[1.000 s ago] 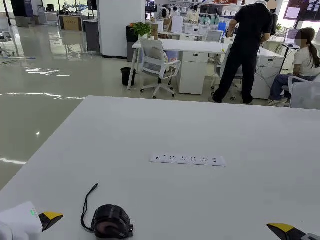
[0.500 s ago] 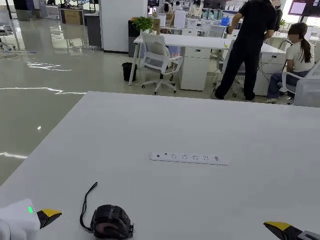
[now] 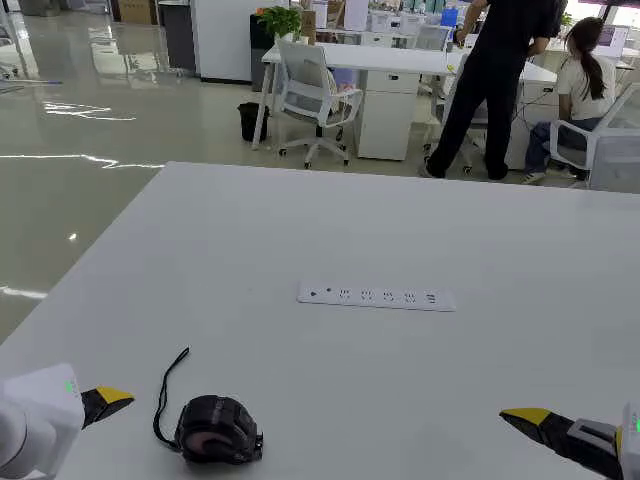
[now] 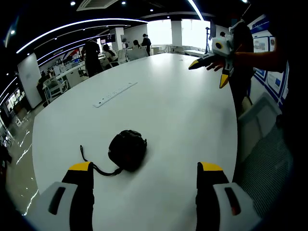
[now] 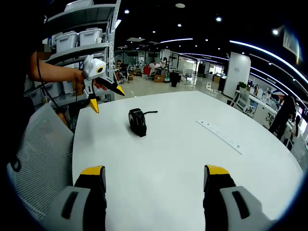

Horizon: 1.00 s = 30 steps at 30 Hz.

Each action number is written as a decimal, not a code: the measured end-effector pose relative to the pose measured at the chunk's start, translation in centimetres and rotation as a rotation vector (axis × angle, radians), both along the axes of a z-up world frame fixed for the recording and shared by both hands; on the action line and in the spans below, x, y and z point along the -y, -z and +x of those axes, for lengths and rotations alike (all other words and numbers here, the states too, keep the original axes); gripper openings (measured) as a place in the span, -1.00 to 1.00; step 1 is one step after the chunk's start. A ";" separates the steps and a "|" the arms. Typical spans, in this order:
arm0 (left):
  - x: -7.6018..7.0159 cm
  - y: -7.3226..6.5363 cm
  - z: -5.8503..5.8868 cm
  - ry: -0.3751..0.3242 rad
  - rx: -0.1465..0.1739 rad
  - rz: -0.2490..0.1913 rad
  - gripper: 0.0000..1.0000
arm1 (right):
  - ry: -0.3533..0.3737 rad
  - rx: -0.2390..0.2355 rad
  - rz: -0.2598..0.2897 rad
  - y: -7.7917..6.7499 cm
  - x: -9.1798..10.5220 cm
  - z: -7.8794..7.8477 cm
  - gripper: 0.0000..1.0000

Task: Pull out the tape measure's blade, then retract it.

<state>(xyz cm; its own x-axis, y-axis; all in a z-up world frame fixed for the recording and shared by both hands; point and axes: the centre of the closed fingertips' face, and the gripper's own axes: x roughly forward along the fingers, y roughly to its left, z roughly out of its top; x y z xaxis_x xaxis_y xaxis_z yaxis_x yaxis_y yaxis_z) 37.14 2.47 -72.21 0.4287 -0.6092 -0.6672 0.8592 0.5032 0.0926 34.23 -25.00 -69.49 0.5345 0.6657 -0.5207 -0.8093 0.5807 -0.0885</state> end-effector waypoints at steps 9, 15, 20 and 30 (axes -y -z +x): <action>-0.1 0.7 1.3 0.047 0.003 0.011 0.59 | -0.086 0.004 -0.019 0.7 -1.4 1.5 0.64; -0.5 1.3 2.2 0.088 -0.002 0.052 0.47 | -0.152 0.028 -0.043 1.4 -2.4 2.9 0.51; -0.5 1.6 3.0 0.115 0.000 0.064 0.38 | -0.193 0.025 -0.042 1.9 -3.3 3.8 0.45; -0.6 2.5 4.7 0.167 -0.001 0.103 0.28 | -0.253 0.021 -0.038 3.0 -5.1 5.7 0.35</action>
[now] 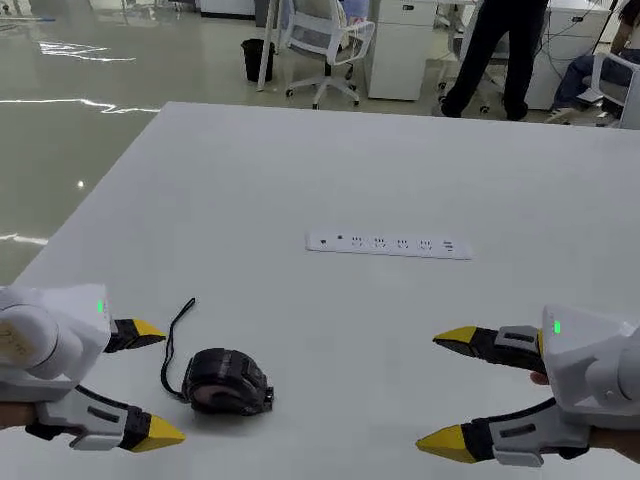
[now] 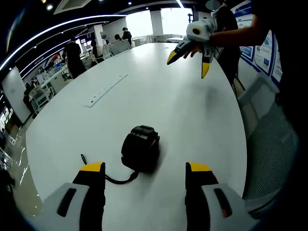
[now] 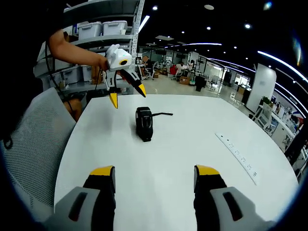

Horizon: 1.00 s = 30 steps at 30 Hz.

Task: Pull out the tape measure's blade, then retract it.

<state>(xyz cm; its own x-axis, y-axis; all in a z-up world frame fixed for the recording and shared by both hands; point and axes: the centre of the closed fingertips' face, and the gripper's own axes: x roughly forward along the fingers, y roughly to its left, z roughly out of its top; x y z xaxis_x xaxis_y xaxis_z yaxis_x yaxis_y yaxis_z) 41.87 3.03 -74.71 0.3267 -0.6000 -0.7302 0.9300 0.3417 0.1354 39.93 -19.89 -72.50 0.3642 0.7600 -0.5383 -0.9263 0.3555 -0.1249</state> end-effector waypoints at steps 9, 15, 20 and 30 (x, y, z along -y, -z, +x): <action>0.1 1.0 0.8 0.047 -0.003 0.036 0.18 | -0.062 0.000 0.005 1.2 -2.4 1.3 0.21; 0.4 1.7 1.3 0.099 -0.007 0.069 0.10 | -0.100 -0.004 0.001 2.3 -4.1 2.1 0.13; 0.7 2.2 1.7 0.129 -0.011 0.083 0.06 | -0.123 -0.007 0.004 2.9 -5.3 2.6 0.06; 1.3 3.3 1.8 0.185 -0.025 0.110 -0.01 | -0.154 -0.024 0.013 4.2 -7.3 3.4 -0.04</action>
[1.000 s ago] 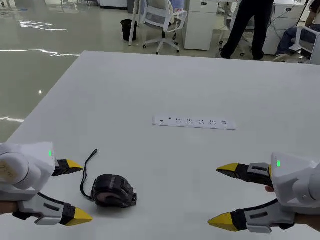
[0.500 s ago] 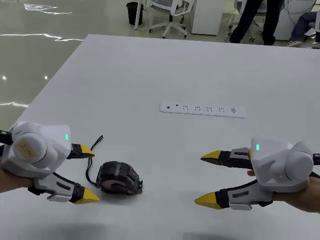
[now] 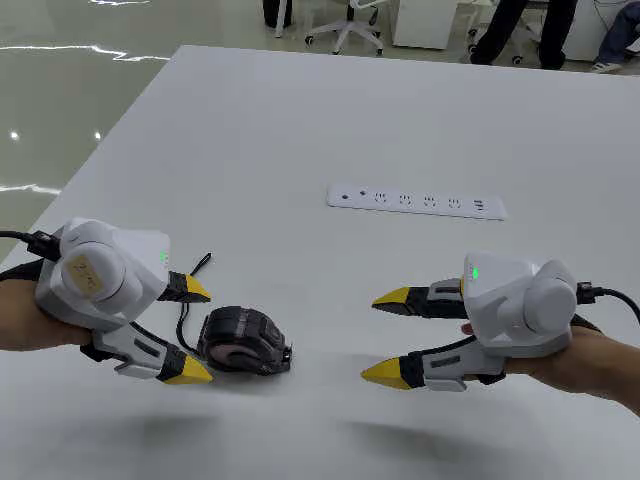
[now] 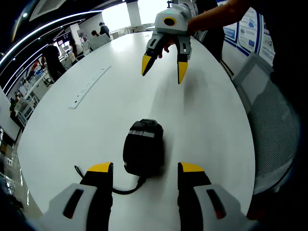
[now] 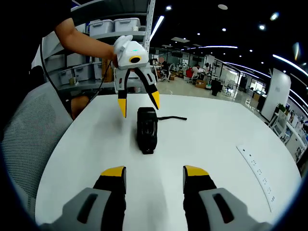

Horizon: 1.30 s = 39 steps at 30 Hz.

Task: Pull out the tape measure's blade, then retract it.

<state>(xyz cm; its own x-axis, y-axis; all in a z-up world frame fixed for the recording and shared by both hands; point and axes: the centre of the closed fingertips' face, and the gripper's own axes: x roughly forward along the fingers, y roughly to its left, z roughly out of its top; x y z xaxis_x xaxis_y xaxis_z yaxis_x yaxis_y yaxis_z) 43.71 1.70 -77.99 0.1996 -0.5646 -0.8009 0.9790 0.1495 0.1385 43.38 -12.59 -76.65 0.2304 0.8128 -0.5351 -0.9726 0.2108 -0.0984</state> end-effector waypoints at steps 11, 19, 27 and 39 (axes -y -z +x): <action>0.7 0.8 0.3 0.043 -0.007 0.019 -0.06 | -0.032 -0.021 0.001 1.2 -1.5 0.6 -0.11; 1.2 1.1 0.4 0.066 -0.014 0.024 -0.12 | -0.058 -0.035 0.004 1.9 -2.9 0.7 -0.19; 1.5 1.4 0.5 0.082 -0.018 0.028 -0.15 | -0.083 -0.054 0.002 2.8 -4.3 0.8 -0.23; 1.6 1.9 0.7 0.097 -0.025 0.044 -0.24 | -0.119 -0.076 -0.005 4.2 -6.7 0.6 -0.36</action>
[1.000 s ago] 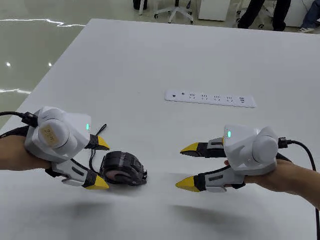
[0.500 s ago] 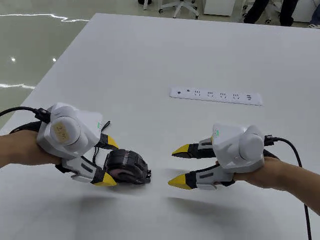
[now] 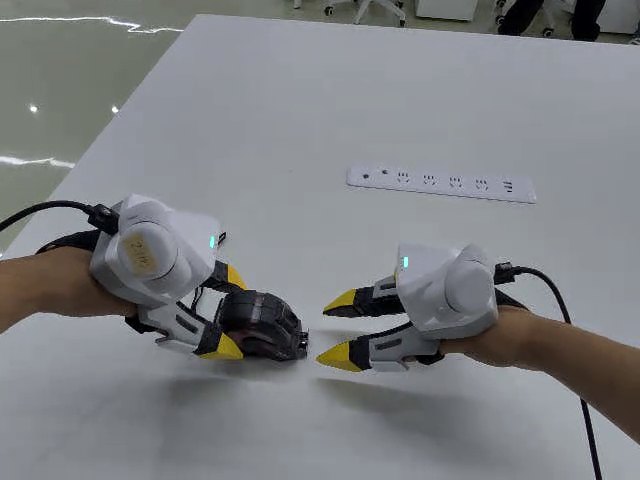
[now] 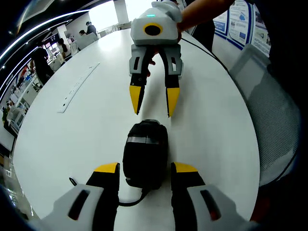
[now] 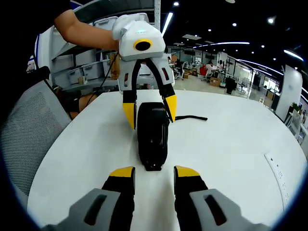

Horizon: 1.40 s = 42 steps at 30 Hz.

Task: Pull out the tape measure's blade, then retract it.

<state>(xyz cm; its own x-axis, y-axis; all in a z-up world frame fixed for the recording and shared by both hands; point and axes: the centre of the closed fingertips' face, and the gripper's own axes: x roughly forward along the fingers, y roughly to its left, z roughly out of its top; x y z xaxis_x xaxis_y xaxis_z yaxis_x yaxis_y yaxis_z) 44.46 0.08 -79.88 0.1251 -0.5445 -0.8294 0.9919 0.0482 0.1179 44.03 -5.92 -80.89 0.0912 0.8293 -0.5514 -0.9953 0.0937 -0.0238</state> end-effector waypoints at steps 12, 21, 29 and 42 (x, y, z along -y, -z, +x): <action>0.1 0.6 0.0 0.011 0.000 0.011 -0.36 | -0.020 0.001 -0.022 1.2 -1.3 0.0 -0.50; 0.2 0.9 0.1 0.008 0.007 0.011 -0.42 | -0.023 0.004 -0.049 2.0 -1.5 -0.1 -0.66; 0.2 0.9 -0.1 0.012 0.006 0.010 -0.44 | 0.001 -0.026 -0.059 2.6 -1.4 -0.2 -0.70; 0.1 1.0 -0.1 -0.004 -0.012 0.009 -0.45 | -0.002 0.004 -0.059 2.6 -1.5 -0.2 -0.73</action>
